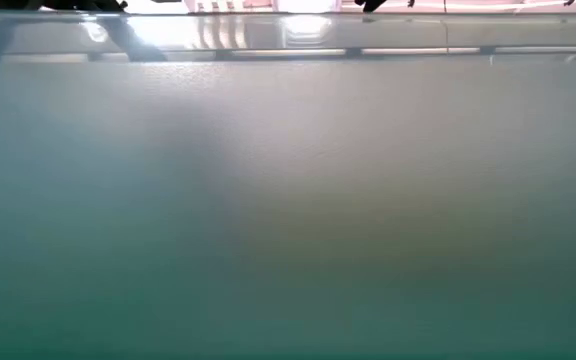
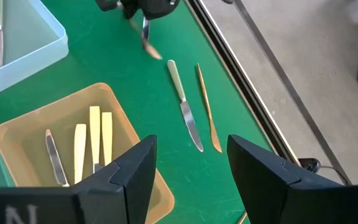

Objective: Sort silverware by color (type)
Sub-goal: Put the gold table knife into the blue bin

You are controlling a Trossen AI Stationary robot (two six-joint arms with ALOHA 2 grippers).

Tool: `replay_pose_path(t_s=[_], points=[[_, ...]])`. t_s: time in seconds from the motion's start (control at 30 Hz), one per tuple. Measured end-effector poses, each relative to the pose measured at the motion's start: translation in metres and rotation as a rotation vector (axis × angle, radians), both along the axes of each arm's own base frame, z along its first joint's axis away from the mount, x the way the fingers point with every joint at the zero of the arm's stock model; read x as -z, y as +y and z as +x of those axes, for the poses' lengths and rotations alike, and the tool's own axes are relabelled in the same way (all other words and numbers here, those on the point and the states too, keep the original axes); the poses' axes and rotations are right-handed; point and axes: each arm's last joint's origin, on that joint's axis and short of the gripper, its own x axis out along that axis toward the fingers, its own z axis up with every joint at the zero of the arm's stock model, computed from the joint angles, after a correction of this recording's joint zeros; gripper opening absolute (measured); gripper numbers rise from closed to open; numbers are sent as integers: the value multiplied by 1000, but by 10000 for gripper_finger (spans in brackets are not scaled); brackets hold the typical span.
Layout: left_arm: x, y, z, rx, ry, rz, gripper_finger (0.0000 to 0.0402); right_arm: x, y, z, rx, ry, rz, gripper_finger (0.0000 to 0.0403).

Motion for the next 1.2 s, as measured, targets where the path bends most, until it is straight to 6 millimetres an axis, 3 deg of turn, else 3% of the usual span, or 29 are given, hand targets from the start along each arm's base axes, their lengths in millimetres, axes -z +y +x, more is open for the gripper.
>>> replay_pose_path(t_s=[0.33, 0.57, 0.83, 1.2], points=[[-89, -19, 22, -83, -373, 46, 2, 0, 0, 0, 0, 0, 0, 189], [-138, -66, 61, -26, -655, 45, 2, 0, 0, 0, 0, -1, 0, 189], [-171, -140, 95, 97, -731, 54, 2, 0, 0, 0, 0, -1, 0, 189], [-176, -234, 117, 85, -795, 47, 2, 0, 0, 0, 0, -1, 0, 189]])
